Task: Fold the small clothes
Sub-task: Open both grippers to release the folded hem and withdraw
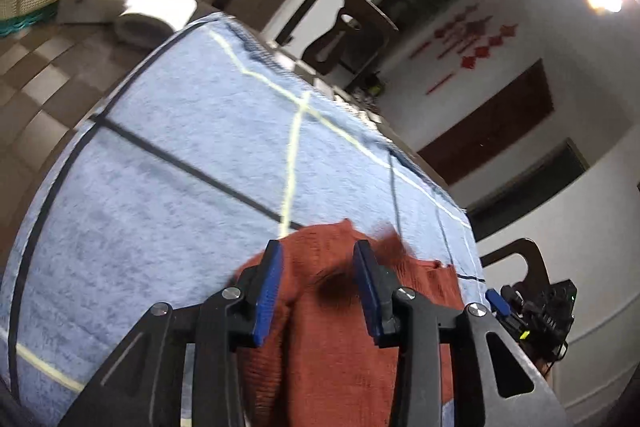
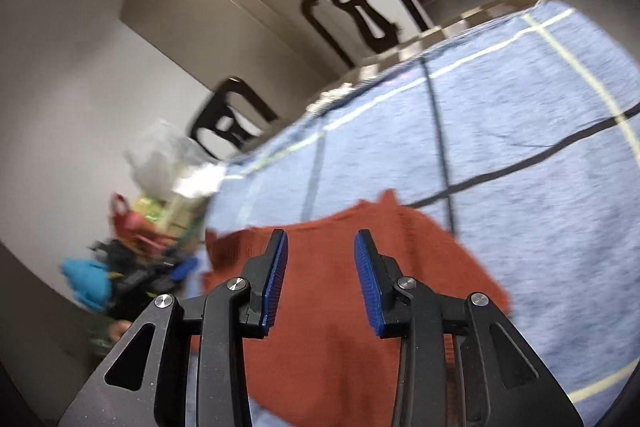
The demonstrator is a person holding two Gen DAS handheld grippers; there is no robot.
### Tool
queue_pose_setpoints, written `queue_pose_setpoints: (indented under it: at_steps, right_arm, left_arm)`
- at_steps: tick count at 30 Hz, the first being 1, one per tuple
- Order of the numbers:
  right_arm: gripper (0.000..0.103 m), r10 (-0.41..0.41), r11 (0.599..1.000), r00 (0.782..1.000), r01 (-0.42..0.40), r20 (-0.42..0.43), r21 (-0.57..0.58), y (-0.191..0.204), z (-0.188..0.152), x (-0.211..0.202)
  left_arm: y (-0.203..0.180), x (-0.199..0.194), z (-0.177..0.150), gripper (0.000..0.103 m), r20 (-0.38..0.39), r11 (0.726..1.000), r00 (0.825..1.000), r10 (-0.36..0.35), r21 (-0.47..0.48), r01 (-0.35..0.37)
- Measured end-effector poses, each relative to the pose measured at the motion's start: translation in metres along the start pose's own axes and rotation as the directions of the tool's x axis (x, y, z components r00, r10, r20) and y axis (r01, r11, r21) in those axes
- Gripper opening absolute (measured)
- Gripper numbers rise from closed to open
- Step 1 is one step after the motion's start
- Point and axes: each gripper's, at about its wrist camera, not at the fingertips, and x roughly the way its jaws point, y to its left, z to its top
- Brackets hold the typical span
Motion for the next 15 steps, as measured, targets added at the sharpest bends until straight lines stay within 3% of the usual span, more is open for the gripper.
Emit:
queue_pose_setpoints:
  at_steps: [8, 9, 10, 11, 12, 14, 15]
  right_arm:
    - [0.036, -0.236, 0.965, 0.965, 0.218, -0.113, -0.148, 0.003, -0.007, 0.037]
    - [0.033, -0.243, 0.963, 0.962, 0.224, -0.124, -0.149, 0.001, -0.007, 0.04]
    - [0.025, -0.242, 0.963, 0.962, 0.223, -0.126, -0.15, 0.0, -0.006, 0.041]
    - [0.011, -0.247, 0.961, 0.961, 0.227, -0.124, -0.157, 0.001, -0.006, 0.041]
    - [0.008, -0.24, 0.963, 0.964, 0.222, -0.112, -0.156, 0.002, -0.006, 0.038]
    - [0.007, -0.21, 0.97, 0.975, 0.198, -0.071, -0.139, 0.002, -0.004, 0.029]
    - [0.007, -0.223, 0.967, 0.974, 0.215, -0.047, -0.135, 0.001, -0.004, 0.026]
  left_arm:
    - [-0.02, 0.031, -0.008, 0.039, -0.072, 0.983, 0.99, 0.121, 0.149, -0.109]
    - [-0.024, 0.038, -0.01, 0.039, -0.083, 0.978, 0.987, 0.137, 0.172, -0.122]
    - [-0.027, 0.043, -0.012, 0.038, -0.092, 0.972, 0.983, 0.156, 0.194, -0.136]
    - [-0.029, 0.047, -0.015, 0.038, -0.102, 0.966, 0.981, 0.163, 0.217, -0.138]
    - [-0.032, 0.051, -0.017, 0.038, -0.11, 0.961, 0.98, 0.166, 0.24, -0.136]
    - [-0.038, 0.054, -0.021, 0.02, -0.1, 0.948, 0.978, 0.183, 0.282, -0.149]
    - [-0.041, 0.054, -0.023, 0.017, -0.095, 0.944, 0.979, 0.182, 0.295, -0.147]
